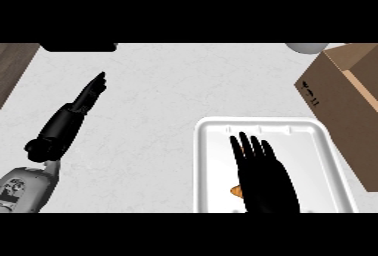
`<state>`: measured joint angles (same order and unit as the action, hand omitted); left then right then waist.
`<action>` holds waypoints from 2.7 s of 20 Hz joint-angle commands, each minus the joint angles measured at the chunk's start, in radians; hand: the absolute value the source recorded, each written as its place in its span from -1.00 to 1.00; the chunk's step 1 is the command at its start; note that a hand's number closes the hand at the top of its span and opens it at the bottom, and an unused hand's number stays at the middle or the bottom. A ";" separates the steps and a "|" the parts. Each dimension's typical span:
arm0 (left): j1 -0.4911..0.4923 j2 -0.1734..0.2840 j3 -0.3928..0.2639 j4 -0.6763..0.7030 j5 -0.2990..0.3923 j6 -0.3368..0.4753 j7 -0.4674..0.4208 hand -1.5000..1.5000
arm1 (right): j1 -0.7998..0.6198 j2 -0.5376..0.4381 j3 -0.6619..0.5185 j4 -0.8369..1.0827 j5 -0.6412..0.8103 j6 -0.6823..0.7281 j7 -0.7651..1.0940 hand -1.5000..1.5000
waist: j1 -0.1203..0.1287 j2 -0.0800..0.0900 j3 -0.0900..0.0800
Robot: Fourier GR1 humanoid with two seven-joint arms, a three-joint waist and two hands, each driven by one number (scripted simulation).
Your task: Pick the croissant from the tray and place it in the cardboard box
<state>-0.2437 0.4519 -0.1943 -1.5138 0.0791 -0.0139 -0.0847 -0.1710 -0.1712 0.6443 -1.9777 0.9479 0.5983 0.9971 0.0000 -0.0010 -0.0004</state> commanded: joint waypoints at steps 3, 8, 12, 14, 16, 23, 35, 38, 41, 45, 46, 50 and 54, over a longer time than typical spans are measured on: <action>0.055 -0.030 0.014 0.068 -0.035 -0.019 -0.107 0.00 | 0.020 0.020 -0.019 0.141 0.079 -0.025 0.026 -1.00 | 0.001 0.002 0.000; 0.065 -0.069 0.005 -0.051 -0.074 -0.031 0.008 0.00 | 0.046 -0.012 -0.087 0.077 0.097 0.022 -0.045 -1.00 | 0.001 -0.001 0.001; 0.079 -0.090 0.038 -0.090 -0.112 -0.043 0.020 0.00 | 0.044 0.057 -0.075 0.173 0.135 -0.027 -0.099 -1.00 | 0.002 0.000 0.001; 0.003 -0.043 0.130 -0.019 -0.047 -0.127 0.020 0.00 | 0.071 0.059 -0.076 0.166 0.146 -0.034 -0.103 -1.00 | -0.001 0.001 0.000; 0.088 -0.082 0.098 -0.034 -0.098 -0.105 -0.038 0.00 | 0.065 0.059 -0.108 0.217 0.150 -0.049 -0.136 -1.00 | 0.002 0.001 0.000; 0.044 -0.131 0.125 -0.051 -0.122 -0.119 0.031 0.00 | 0.112 0.051 -0.083 0.329 0.249 -0.168 -0.180 -1.00 | -0.001 0.001 0.001; 0.064 -0.150 0.171 -0.056 -0.163 -0.168 -0.005 0.00 | 0.132 -0.002 -0.104 0.435 0.247 -0.283 -0.421 1.00 | 0.003 0.001 0.001; 0.023 -0.159 0.178 -0.058 -0.159 -0.178 0.036 0.00 | 0.060 -0.030 -0.144 0.522 0.279 -0.374 -0.500 1.00 | 0.003 0.001 0.001; 0.026 -0.185 0.167 -0.065 -0.194 -0.160 0.051 0.00 | 0.040 0.013 -0.103 0.415 0.334 -0.281 -0.416 1.00 | 0.000 0.000 0.000; 0.010 -0.169 0.189 0.028 -0.186 -0.188 -0.042 0.00 | -0.186 0.008 -0.352 0.632 0.170 -0.340 -0.585 1.00 | 0.010 0.007 0.001; -0.025 -0.190 0.163 0.021 -0.192 -0.179 0.009 0.00 | -0.259 0.072 -0.383 0.737 0.150 -0.390 -0.584 1.00 | 0.027 0.015 0.002; -0.032 -0.150 0.194 -0.051 -0.146 -0.223 0.053 0.00 | -0.439 0.011 -0.559 0.934 0.059 -0.437 -0.693 1.00 | 0.056 0.017 0.003; -0.032 -0.166 0.189 0.039 -0.163 -0.225 -0.024 0.00 | -0.567 -0.013 -0.578 1.112 0.114 -0.619 -0.797 1.00 | 0.042 0.021 0.002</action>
<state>-0.2435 0.2748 -0.0242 -1.5273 -0.0979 -0.2148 -0.0867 -0.6140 -0.1610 0.1253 -1.0254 1.0540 0.1044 0.2909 0.0433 0.0151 0.0012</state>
